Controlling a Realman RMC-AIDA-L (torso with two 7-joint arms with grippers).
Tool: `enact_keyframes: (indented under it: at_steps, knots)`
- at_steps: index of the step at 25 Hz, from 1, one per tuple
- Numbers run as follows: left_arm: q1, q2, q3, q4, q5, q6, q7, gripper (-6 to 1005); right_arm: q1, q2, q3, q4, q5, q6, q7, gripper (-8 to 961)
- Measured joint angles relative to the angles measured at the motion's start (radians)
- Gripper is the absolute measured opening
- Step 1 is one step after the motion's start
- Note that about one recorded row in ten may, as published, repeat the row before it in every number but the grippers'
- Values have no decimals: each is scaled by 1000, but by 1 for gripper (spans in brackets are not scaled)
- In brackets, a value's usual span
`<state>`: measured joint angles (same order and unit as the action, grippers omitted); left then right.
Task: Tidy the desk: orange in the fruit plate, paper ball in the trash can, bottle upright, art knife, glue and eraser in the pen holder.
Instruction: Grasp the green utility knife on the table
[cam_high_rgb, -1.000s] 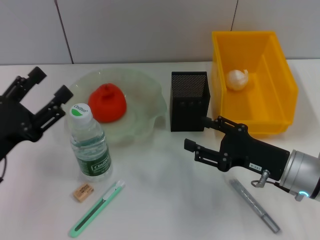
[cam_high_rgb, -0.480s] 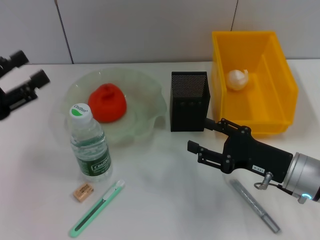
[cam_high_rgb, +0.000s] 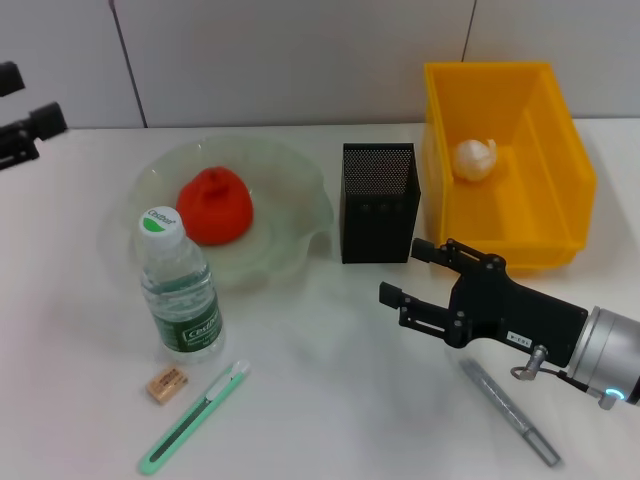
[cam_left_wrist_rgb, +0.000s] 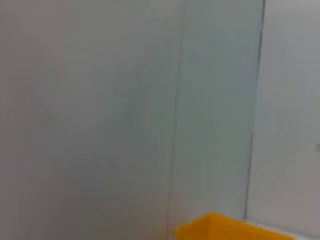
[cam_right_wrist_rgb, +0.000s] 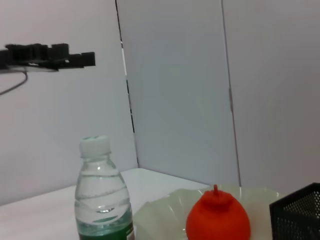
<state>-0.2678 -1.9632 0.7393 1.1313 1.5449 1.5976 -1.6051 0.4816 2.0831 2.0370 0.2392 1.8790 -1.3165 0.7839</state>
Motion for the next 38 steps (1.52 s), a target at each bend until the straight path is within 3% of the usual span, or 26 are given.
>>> enact_keyframes:
  at_steps: [2,5,6,9,10,11,19,23,29,33,35,36,37,38]
  knots:
    - [2,-20,0,126,95,29,-80,812,1,0,0,0,0,10,0,759]
    - [-4,-37,3,207,187,48,-139,812,3,0,8,7,0,22,0,758]
    - [-10,-60,4,268,271,57,-178,812,1,0,11,12,0,23,0,758]
    - [-10,-60,4,268,271,57,-178,812,-4,-1,20,21,0,24,0,759]
    - [-11,-74,4,309,320,63,-199,812,-7,-2,23,25,0,22,0,759]
    - [-10,-99,17,434,436,96,-277,812,-18,-5,26,42,0,14,0,759]
    - [1,-102,47,524,547,168,-397,812,-94,-11,13,132,-18,-74,15,758]
    - [16,-102,47,523,572,205,-419,812,-115,-37,17,155,-113,-141,79,758]
    - [38,-105,103,531,602,226,-465,811,-154,-47,21,199,-179,-173,106,758]
    - [64,-107,266,541,677,203,-550,811,-190,-51,25,228,-182,-175,116,758]
    - [65,-107,299,541,693,194,-565,811,-192,-52,28,230,-182,-175,119,758]
    - [60,-108,378,541,733,169,-608,811,-193,-53,40,230,-182,-172,124,758]
    - [60,-108,378,541,733,169,-608,811,-193,-53,40,230,-182,-172,124,758]
    - [49,-108,448,539,764,142,-646,811,-193,-53,49,230,-183,-170,125,758]
